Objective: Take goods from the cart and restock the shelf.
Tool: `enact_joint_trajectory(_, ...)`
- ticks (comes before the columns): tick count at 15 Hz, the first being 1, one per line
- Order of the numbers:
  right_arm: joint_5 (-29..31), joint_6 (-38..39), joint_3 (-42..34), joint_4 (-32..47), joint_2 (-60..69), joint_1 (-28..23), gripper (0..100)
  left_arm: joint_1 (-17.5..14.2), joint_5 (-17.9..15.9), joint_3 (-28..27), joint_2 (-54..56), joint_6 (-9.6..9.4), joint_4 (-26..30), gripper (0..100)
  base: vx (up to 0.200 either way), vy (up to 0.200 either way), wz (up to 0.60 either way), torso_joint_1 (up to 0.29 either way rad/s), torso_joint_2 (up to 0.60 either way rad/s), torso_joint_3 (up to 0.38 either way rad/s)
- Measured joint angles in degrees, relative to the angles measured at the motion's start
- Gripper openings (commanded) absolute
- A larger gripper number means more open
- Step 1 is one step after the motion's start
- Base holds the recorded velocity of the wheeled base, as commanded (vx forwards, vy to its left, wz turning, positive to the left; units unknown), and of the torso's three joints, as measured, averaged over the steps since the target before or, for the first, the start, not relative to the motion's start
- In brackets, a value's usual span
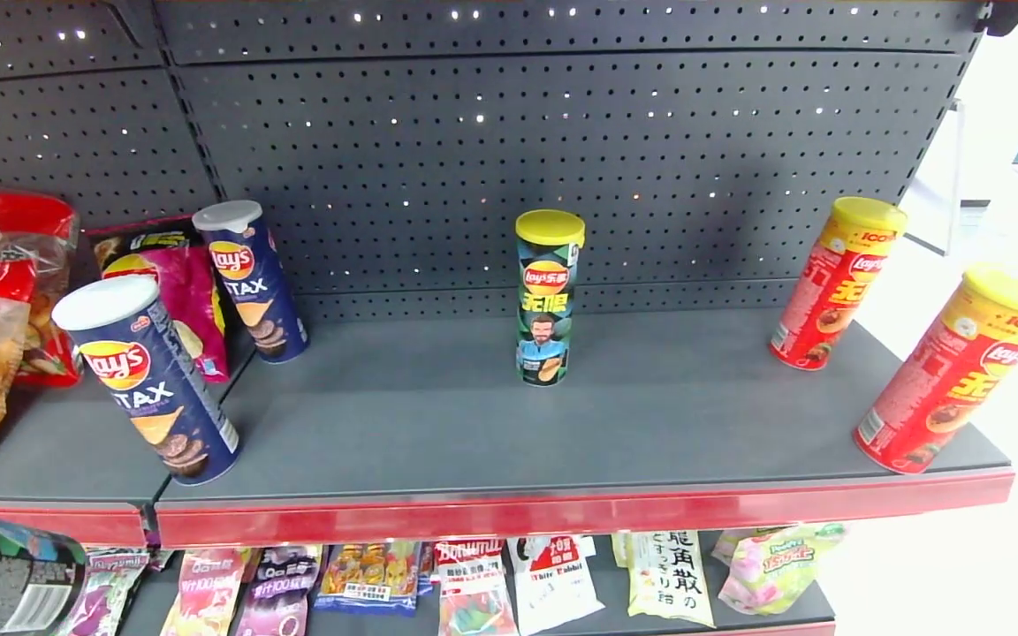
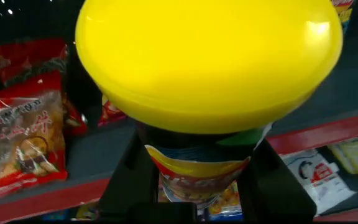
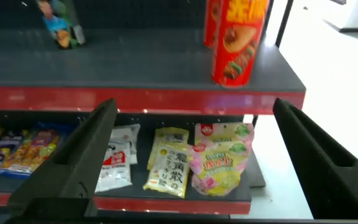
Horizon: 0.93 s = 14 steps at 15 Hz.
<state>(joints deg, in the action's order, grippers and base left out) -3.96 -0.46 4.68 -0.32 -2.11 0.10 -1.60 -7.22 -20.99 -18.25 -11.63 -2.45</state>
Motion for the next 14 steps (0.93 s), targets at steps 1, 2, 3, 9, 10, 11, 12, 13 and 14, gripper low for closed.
enact_joint_trajectory(1,-1.62,0.22,3.52,-0.01,-2.73,0.26,100,-0.05,-0.04,-0.78,0.43,2.61,2.21,0,0.000,0.000,0.00,0.000,0.00,0.000)
enact_joint_trajectory(2,-4.24,-0.54,7.72,-0.04,-7.20,0.78,100,-0.09,-0.04,-2.44,0.65,3.95,5.46,0,0.000,0.000,0.00,0.000,0.00,0.000)
enact_joint_trajectory(3,-6.66,-1.85,11.68,-0.06,-12.21,1.52,100,-0.09,-0.11,-4.58,0.72,4.55,9.84,0,0.000,0.000,0.00,0.000,0.00,0.000)
enact_joint_trajectory(9,-11.58,-5.56,33.16,-0.23,-43.37,18.01,100,-0.16,-0.28,-9.94,0.94,5.23,20.61,0,0.000,0.000,0.00,0.000,0.00,0.000)
enact_joint_trajectory(10,-11.50,-5.44,36.38,-0.28,-48.03,20.87,100,-0.16,-0.02,-9.79,0.80,5.23,20.54,0,0.000,0.000,0.00,0.000,0.00,0.000)
enact_joint_trajectory(11,-11.45,-5.19,39.11,-0.44,-52.13,23.11,100,-0.16,0.09,-9.63,0.72,5.23,20.61,0,0.000,0.000,0.00,0.000,0.00,0.000)
enact_joint_trajectory(12,-11.42,-5.06,41.31,-1.29,-55.86,24.98,100,-0.16,-0.09,-9.62,0.65,5.23,21.11,0,0.000,0.000,0.00,0.000,0.00,0.000)
enact_joint_trajectory(13,-11.41,-5.01,42.61,-3.64,-59.40,26.33,100,-0.11,-0.26,-9.63,0.56,5.23,21.55,0,0.000,0.000,0.00,0.000,0.00,0.000)
enact_joint_trajectory(14,-11.39,-4.97,43.34,-7.29,-63.12,27.34,100,-0.07,-0.33,-9.65,0.48,5.21,21.71,0,0.000,0.000,0.00,0.000,0.00,0.000)
